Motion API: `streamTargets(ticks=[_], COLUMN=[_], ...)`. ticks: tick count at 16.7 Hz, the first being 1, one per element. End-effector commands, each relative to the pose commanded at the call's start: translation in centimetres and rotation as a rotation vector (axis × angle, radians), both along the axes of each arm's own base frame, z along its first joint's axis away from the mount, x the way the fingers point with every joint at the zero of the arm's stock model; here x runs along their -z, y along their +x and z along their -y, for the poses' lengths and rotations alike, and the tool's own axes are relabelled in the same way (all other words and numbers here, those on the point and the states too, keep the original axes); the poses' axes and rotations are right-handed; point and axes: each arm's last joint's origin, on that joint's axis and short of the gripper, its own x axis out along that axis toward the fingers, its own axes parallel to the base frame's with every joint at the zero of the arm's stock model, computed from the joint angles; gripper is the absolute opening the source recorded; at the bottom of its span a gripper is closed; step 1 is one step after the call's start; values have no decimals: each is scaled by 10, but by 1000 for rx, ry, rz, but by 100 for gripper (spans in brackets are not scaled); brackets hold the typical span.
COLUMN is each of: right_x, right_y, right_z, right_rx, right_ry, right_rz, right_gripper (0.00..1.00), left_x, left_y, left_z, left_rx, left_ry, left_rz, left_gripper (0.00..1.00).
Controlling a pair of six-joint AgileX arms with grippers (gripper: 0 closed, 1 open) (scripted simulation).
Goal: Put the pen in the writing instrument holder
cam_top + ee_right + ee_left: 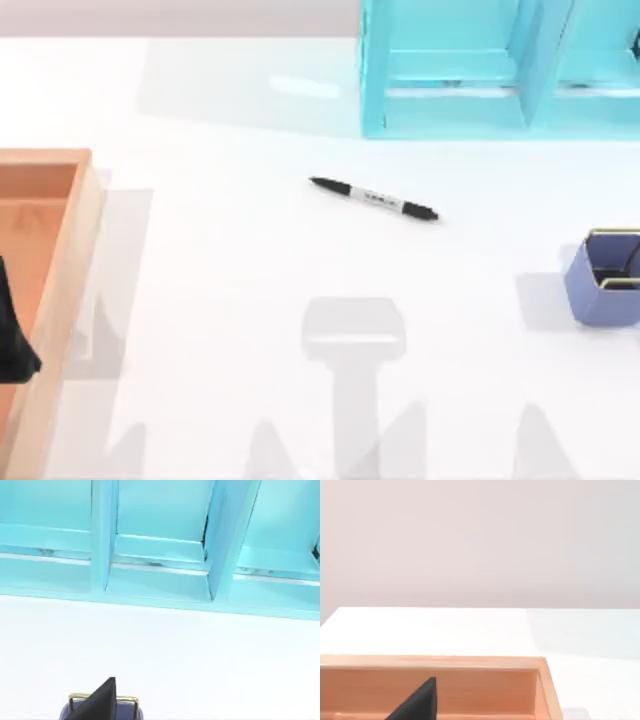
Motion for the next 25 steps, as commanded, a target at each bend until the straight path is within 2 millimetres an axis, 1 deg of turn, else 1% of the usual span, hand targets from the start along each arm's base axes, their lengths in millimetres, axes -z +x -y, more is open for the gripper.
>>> streamTargets(ticks=[3, 6, 8, 9, 11, 12, 14, 16, 17, 19, 21, 23, 25], right_x=[-44, -81, -97, -102, -103, -100, -86, -64, -51, -24, 4, 29, 49], right_y=[35, 87, 127, 149, 191, 210, 245, 272, 282, 296, 303, 306, 306], right_z=[-9, -29, -48, -61, -89, -105, -139, -173, -189, -218, -242, -259, -271], right_rx=[-46, -128, -199, -239, -324, -369, -458, -544, -585, -659, -722, -771, -806], right_ry=[-78, -173, -241, -277, -350, -387, -460, -529, -562, -622, -674, -714, -743], right_rz=[-162, -326, -431, -481, -578, -624, -710, -787, -821, -883, -934, -976, -1008], right_gripper=[100, 100, 100, 100, 100, 100, 100, 100, 100, 100, 100, 100, 100], left_x=[0, 0, 0, 0, 0, 0, 0, 0, 0, 0, 0, 0, 0], left_y=[0, 0, 0, 0, 0, 0, 0, 0, 0, 0, 0, 0, 0], left_z=[0, 0, 0, 0, 0, 0, 0, 0, 0, 0, 0, 0, 0], left_rx=[0, 0, 0, 0, 0, 0, 0, 0, 0, 0, 0, 0, 0], left_ry=[0, 0, 0, 0, 0, 0, 0, 0, 0, 0, 0, 0, 0], left_rz=[0, 0, 0, 0, 0, 0, 0, 0, 0, 0, 0, 0, 0], left_gripper=[100, 100, 100, 100, 100, 100, 100, 100, 100, 100, 100, 100, 100])
